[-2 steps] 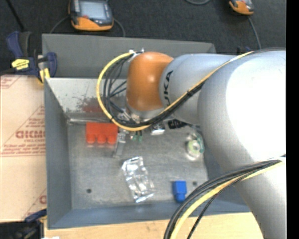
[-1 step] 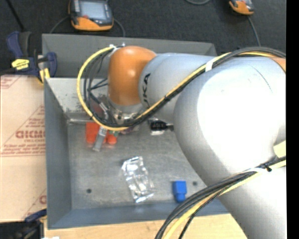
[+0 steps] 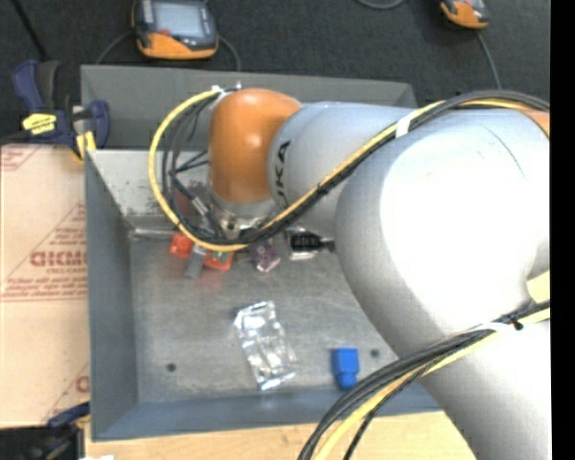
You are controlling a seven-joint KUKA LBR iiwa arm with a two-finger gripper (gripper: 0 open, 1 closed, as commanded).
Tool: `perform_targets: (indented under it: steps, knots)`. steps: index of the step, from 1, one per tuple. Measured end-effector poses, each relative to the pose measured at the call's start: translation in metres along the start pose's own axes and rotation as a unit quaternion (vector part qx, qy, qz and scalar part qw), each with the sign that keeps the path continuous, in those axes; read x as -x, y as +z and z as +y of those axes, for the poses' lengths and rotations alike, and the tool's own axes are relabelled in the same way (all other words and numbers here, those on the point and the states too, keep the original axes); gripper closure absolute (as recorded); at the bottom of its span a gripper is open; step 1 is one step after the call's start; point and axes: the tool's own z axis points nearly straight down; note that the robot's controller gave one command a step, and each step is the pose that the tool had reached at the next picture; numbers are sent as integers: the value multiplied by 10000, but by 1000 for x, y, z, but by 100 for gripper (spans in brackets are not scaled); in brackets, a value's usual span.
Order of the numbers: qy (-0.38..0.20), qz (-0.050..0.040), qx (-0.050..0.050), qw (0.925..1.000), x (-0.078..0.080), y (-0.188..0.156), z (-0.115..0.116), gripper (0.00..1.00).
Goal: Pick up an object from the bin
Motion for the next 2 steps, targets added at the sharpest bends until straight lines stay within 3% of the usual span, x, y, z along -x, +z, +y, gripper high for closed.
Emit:
perform_targets:
  steps: [1, 2]
  knots:
    - [-209, -21, 21, 9998, -41, -94, 9, 100]
    - [-347, -34, 27, 9994, -24, -165, 22, 100]
